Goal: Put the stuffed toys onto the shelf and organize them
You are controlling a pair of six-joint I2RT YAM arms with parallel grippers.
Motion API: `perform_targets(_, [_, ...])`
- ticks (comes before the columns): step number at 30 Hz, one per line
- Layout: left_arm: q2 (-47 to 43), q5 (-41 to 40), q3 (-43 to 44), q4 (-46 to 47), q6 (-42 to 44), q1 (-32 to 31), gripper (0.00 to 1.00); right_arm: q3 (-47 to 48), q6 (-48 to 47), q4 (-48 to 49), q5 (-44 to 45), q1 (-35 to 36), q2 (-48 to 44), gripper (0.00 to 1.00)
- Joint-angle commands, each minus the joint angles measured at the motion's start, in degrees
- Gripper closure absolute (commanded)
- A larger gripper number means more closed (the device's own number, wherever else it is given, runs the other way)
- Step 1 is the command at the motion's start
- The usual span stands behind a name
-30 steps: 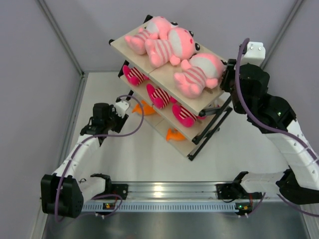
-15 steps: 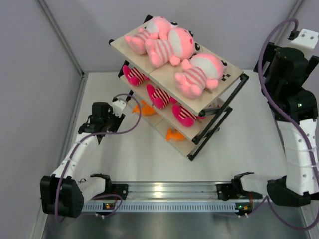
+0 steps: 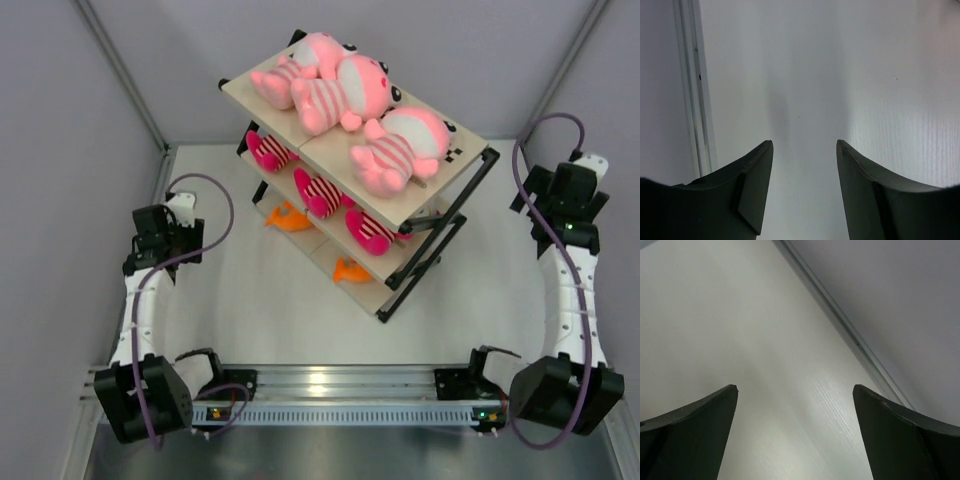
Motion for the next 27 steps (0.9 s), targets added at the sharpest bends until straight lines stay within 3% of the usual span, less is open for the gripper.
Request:
perform_targets(1, [-1.3,7.9,-2.0,-0.4,-2.1,4.0,0.4,-11.1,3.1,18.3,-4.9,-1.0,-8.6,0.01])
perform_targets(5, [-1.4,6.1,-3.1,-0.3,-2.2,4.1,0.38,-22.3,4.8,25.2,-2.2,-1.1,-12.8,0.01])
perform_targets(11, [-0.4,-1.2,-3.0,0.8,-7.2,4.1,0.39,-28.1,3.8,26.4,-1.1,-1.0,-14.5,0.01])
perform_targets(17, [-1.0,-1.0,-4.9,0.8,-6.6,4.0,0.4,-35.4,4.0,31.9,-1.6,-1.0,-17.7,0.01])
perform_targets(27, [-1.7,0.2,-5.0,0.9,-6.4,4.1,0.43,-35.7,4.7,32.9,-3.7,-1.0,-17.0,0.01])
